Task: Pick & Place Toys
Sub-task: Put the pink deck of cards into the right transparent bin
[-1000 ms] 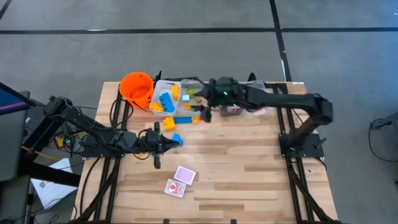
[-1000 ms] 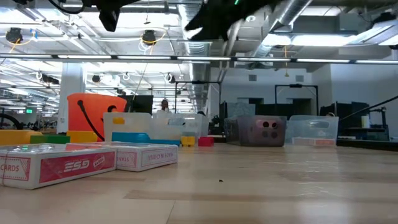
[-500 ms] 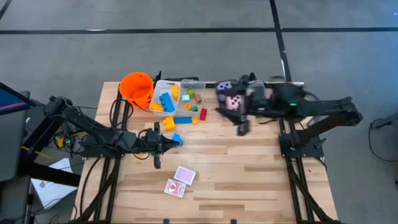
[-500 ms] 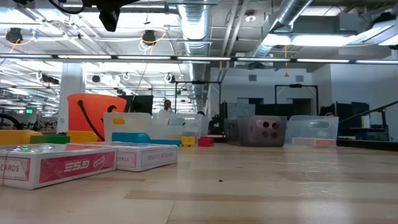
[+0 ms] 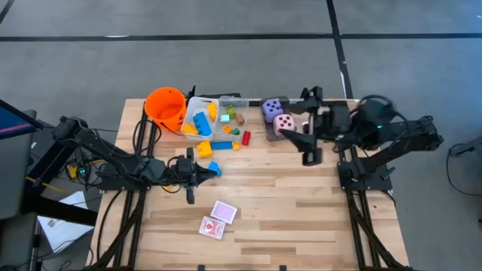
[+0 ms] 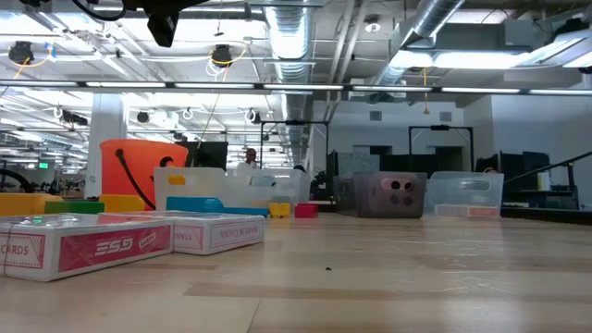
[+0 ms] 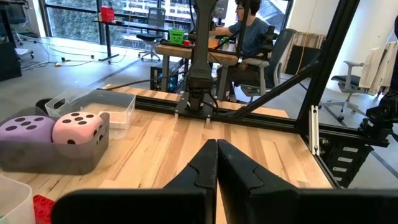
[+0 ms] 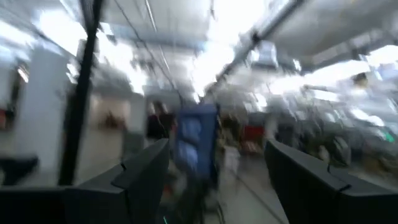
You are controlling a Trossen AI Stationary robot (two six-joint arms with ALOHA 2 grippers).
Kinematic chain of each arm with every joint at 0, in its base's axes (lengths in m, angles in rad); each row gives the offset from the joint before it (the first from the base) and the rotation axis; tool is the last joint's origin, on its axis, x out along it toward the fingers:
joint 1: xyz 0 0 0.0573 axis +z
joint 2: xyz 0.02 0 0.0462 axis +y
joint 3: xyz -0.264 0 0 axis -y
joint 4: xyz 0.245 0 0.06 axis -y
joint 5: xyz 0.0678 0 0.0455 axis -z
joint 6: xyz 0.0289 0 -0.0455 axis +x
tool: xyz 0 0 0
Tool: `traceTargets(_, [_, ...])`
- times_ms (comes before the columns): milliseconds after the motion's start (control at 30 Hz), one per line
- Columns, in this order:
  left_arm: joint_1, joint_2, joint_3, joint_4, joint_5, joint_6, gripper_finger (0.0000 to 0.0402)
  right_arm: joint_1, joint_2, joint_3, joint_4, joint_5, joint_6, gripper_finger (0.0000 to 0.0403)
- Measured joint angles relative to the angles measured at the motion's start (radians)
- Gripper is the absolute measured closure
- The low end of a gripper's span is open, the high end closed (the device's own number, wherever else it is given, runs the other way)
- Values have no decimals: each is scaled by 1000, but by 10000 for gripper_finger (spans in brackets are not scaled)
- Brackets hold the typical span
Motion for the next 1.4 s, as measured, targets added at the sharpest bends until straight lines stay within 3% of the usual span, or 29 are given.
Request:
traceTargets(200, [0,0,0,-1,0,0,402,-13,2,-1,-39,146,-41,143])
traceTargets(400, [0,0,0,-1,0,0,402,-53,1,-1,-8,157,-63,143])
traceTargets(500, [0,0,0,-1,0,0,402,-60,-16,-1,-90,170,-61,143])
traceTargets(667, [0,0,0,2,0,0,402,-43,-26,0,-247,296,-11,143])
traceTargets(833, [0,0,0,2,0,0,402,-39,-21,0,-304,358,12,143])
traceTargets(1100, [0,0,0,2,0,0,402,49,10,0,-629,261,283,143])
traceTargets(1267, [0,0,0,2,0,0,402,177,59,-21,-762,391,405,143])
traceTargets(1400, [0,0,0,2,0,0,402,292,81,-105,-978,541,691,143])
